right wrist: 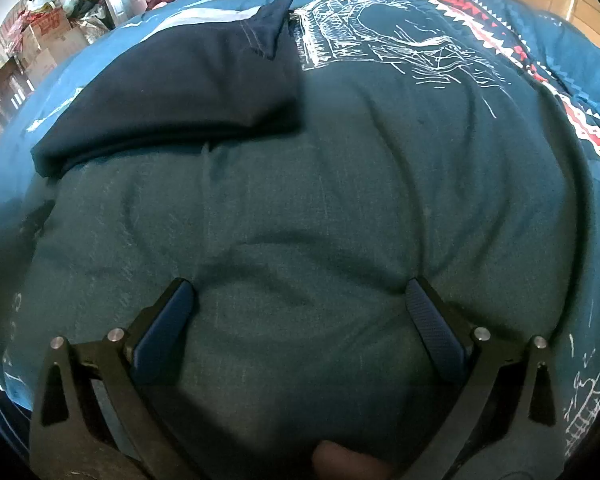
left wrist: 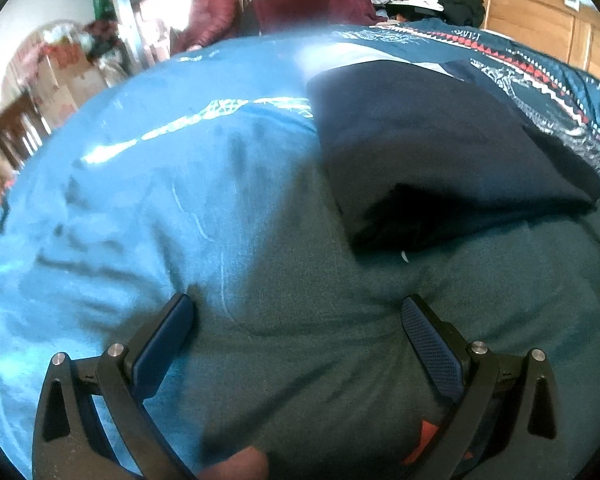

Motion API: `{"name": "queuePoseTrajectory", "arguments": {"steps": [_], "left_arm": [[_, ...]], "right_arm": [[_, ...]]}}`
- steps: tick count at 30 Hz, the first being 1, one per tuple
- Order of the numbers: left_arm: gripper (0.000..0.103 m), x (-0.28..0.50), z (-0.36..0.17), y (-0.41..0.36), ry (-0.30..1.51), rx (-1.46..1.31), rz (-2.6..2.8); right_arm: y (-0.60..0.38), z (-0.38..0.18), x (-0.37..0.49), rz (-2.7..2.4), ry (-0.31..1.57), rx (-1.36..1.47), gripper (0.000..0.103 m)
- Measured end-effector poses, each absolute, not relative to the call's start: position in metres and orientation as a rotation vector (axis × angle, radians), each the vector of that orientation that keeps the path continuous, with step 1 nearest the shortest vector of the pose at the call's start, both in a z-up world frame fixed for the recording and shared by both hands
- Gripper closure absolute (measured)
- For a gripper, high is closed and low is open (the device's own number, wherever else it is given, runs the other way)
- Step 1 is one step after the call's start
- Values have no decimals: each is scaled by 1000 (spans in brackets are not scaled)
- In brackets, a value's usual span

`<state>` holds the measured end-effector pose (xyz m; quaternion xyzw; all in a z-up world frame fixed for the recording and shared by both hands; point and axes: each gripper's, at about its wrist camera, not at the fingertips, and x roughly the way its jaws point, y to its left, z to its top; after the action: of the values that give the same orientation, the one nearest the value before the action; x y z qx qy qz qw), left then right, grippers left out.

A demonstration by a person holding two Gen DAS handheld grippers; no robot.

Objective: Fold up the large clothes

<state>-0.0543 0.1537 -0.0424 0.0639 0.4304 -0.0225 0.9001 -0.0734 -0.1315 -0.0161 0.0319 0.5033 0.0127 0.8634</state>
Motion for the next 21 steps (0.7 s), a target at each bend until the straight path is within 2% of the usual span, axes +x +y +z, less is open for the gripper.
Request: {"name": "queuePoseTrajectory", "arguments": {"steps": [21], "left_arm": [[0,-56,-43,153,890,126,-51]], "right_arm": [[-133,-17,-73,29,1057,63,0]]}}
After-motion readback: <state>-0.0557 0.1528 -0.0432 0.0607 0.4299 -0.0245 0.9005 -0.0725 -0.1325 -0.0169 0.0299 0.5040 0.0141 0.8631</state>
